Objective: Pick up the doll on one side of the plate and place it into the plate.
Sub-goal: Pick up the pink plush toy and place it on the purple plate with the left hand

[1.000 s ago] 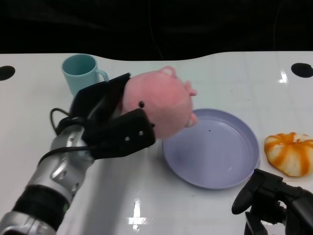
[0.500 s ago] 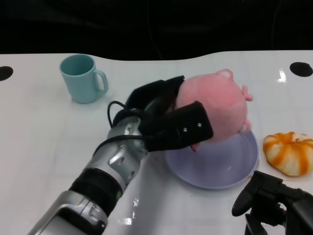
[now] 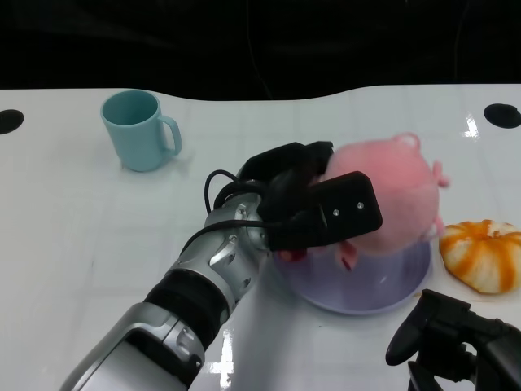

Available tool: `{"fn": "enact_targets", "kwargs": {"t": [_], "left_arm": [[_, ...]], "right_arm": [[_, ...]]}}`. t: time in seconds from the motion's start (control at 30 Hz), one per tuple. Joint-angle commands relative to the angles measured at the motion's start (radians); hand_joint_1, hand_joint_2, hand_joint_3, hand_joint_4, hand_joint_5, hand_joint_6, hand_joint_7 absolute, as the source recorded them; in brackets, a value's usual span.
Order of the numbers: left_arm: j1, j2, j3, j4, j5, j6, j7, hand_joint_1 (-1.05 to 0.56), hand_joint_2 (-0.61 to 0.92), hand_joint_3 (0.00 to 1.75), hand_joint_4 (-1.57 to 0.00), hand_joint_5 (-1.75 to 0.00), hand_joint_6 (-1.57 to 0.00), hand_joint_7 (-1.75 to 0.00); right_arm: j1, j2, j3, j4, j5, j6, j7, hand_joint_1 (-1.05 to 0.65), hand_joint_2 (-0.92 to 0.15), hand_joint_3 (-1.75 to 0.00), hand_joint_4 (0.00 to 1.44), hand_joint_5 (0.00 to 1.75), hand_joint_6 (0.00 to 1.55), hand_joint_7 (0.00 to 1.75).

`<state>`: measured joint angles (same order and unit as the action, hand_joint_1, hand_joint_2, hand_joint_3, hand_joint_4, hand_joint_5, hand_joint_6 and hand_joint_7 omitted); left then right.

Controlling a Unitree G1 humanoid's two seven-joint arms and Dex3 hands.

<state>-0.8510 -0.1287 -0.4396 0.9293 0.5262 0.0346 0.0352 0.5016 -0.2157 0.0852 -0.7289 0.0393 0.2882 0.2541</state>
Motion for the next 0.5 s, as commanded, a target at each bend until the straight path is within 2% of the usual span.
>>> {"fn": "enact_targets", "kwargs": {"t": [0.03, 0.1, 0.13, 0.27, 0.3, 0.37, 0.5], "left_arm": [[-0.015, 0.021, -0.01, -0.017, -0.009, -0.039, -0.059, -0.38, 0.85, 0.1, -0.64, -1.09, -0.71, -0.2], [-0.011, 0.035, -0.034, -0.037, 0.009, -0.035, -0.101, -0.56, 0.9, 0.04, -0.48, -0.69, -0.56, -0.06], [-0.01, 0.043, -0.05, -0.049, 0.024, -0.029, -0.117, -0.68, 0.91, 0.09, -0.33, -0.52, -0.42, -0.02], [-0.001, 0.07, -0.104, -0.103, 0.079, -0.008, -0.155, -0.9, 0.92, 0.24, -0.06, -0.27, -0.16, 0.0], [0.001, 0.077, -0.117, -0.118, 0.093, -0.003, -0.164, -0.96, 0.92, 0.29, -0.02, -0.15, -0.08, -0.01], [0.005, 0.087, -0.134, -0.145, 0.109, 0.006, -0.181, -1.02, 0.92, 0.36, -0.01, -0.04, -0.02, 0.0], [0.02, 0.103, -0.144, -0.202, 0.116, 0.023, -0.207, -1.05, 0.92, 0.42, 0.0, 0.0, 0.0, 0.0]], "right_arm": [[0.003, -0.01, 0.0, -0.016, 0.008, 0.0, 0.003, -0.07, -0.65, -1.1, 0.58, 1.75, 0.49, 1.54], [0.002, -0.011, 0.002, -0.015, 0.004, -0.003, 0.002, -0.07, -0.65, -1.1, 0.58, 1.75, 0.49, 1.54], [0.001, -0.011, 0.002, -0.014, 0.003, -0.006, 0.002, -0.08, -0.65, -1.1, 0.58, 1.75, 0.49, 1.54], [0.001, -0.01, 0.001, -0.013, 0.004, -0.01, 0.003, -0.09, -0.64, -1.1, 0.59, 1.75, 0.5, 1.55], [0.001, -0.011, 0.001, -0.012, 0.004, -0.011, 0.003, -0.09, -0.64, -1.11, 0.59, 1.75, 0.5, 1.55], [0.0, -0.01, 0.0, -0.013, 0.008, -0.007, 0.004, -0.09, -0.64, -1.11, 0.59, 1.75, 0.5, 1.55], [-0.001, -0.011, -0.001, -0.013, 0.009, -0.007, 0.005, -0.08, -0.64, -1.12, 0.59, 1.75, 0.5, 1.54]]}}
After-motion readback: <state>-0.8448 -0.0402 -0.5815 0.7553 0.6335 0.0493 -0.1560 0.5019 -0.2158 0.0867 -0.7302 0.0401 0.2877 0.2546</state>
